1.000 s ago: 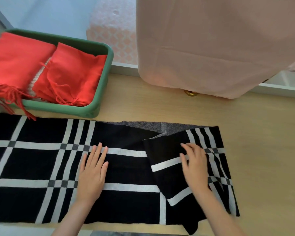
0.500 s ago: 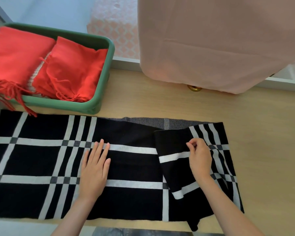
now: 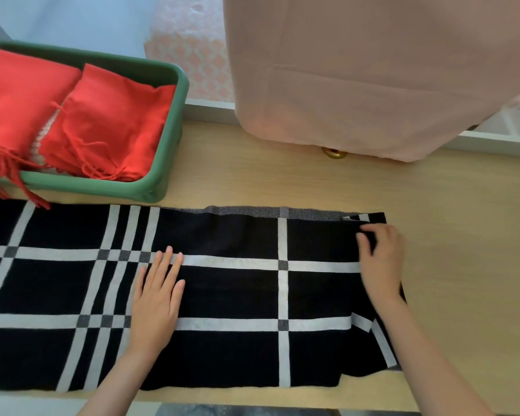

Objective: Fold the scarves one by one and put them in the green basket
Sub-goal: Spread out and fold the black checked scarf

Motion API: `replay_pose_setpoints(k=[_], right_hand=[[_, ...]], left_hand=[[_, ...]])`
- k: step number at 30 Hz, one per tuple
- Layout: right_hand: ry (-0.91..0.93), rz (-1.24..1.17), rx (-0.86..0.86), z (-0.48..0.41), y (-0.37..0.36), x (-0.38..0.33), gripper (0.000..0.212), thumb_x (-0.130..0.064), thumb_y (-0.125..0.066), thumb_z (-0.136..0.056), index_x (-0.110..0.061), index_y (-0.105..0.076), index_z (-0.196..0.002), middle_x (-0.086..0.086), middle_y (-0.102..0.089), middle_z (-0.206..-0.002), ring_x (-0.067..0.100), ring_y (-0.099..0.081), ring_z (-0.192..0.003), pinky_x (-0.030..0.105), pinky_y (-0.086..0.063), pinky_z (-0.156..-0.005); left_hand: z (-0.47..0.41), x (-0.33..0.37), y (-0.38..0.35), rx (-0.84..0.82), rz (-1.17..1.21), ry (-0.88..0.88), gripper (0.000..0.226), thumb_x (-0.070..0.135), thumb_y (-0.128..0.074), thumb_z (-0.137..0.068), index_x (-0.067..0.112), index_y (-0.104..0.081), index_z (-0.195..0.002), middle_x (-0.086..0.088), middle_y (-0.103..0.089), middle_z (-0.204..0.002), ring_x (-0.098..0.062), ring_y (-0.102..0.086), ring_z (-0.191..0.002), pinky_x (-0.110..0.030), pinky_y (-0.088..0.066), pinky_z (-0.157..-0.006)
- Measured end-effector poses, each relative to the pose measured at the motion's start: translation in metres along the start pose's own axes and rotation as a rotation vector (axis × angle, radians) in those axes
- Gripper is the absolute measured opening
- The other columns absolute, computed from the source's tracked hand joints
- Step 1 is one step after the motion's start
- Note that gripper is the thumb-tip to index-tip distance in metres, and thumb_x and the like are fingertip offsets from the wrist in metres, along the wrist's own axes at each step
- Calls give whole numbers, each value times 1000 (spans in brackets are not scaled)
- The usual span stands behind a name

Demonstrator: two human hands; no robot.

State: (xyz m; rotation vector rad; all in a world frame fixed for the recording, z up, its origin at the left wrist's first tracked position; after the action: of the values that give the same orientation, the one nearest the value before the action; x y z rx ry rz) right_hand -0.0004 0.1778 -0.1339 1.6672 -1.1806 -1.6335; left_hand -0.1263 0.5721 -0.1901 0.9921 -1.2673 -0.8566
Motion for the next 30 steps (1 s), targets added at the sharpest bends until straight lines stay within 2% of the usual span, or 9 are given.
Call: replay_pose_setpoints(k=[4, 8, 12, 14, 17, 22, 24, 26, 30], right_hand=[[184, -68, -301, 3, -58, -67, 37, -21, -64, -89, -13, -58, -124, 3, -54, -128, 21, -41, -123, 31, -27, -105], [209, -90, -465, -10, -90, -94, 38, -25, -64, -89, -16, -57, -126, 1, -53, -123, 17, -38, -122, 27, -25, -103], [246, -76, -503, -26, -97, -98, 20, -24, -67, -86, -16, -64, -105, -2, -54, -106, 15, -39, -109, 24, -26, -94], [288, -76, -547, -29, -99, -101, 8, -23, -66, -87, -17, -64, -92, -6, -54, -97, 12, -39, -101, 26, -31, -92], [335, -81, -576, -30, -98, -106, 7, -23, -62, -89, -18, -59, -86, -9, -52, -90, 9, -41, -94, 28, -36, -88], [307, -17, -502, -41, -90, -108, 12, -27, -47, -98, -18, -53, -93, -8, -54, -85, 12, -52, -79, 29, -43, -68], [343, 62, -506, -46, -93, -112, 16, -29, -44, -100, -15, -51, -96, -4, -56, -78, 13, -51, -65, 30, -41, -57], [374, 155, -534, -49, -100, -113, 17, -30, -43, -100, -14, -50, -99, -4, -53, -70, 11, -46, -56, 26, -32, -49], [370, 245, -563, -52, -112, -112, 18, -28, -42, -101, -13, -53, -101, -4, -53, -74, 15, -47, -64, 25, -26, -49]], left_hand=[[-16, 8, 18, 79, 153, 8, 44, 27, -34, -101, 16, -43, -142, -2, -40, -149, -15, -29, -142, -44, -18, -119], [-59, 26, 29, 129, 219, -67, 45, 5, -55, -94, 13, -49, -139, -3, -51, -140, -17, -39, -136, -46, -25, -116], [-104, 39, 23, 91, 163, -137, 39, 4, -64, -88, 9, -61, -127, -8, -63, -122, -27, -53, -122, -46, -32, -111], [-120, 39, 21, 59, 157, -154, 33, 7, -69, -85, 10, -66, -118, -7, -66, -103, -28, -60, -104, -42, -40, -100], [-133, 35, 23, 39, 192, -179, 21, 10, -75, -79, 11, -71, -100, -3, -61, -85, -25, -57, -86, -44, -48, -82], [-141, 25, 30, 70, 420, -33, 10, 15, -70, -86, 11, -62, -90, 3, -53, -93, -12, -53, -91, -26, -41, -85], [-144, 26, 29, 58, 439, 8, 9, 19, -65, -90, 14, -58, -92, 4, -57, -94, -12, -54, -92, -26, -42, -84], [-149, 28, 26, 51, 383, 25, 8, 19, -62, -92, 13, -57, -95, 4, -60, -94, -12, -55, -91, -30, -44, -81], [-170, 33, 19, 52, 175, 31, 2, 12, -56, -94, 11, -57, -95, -3, -61, -91, -22, -54, -89, -36, -44, -78]])
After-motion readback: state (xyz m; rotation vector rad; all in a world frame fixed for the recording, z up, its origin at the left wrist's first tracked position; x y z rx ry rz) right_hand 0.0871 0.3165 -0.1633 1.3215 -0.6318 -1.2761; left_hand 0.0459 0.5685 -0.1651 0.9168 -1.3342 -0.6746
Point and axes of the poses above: each hand's wrist, its own z-axis away from the middle knuckle, its own y-axis out of the back of the hand, x = y × z, the point moved 7 cm from there along -z, towards the middle knuckle
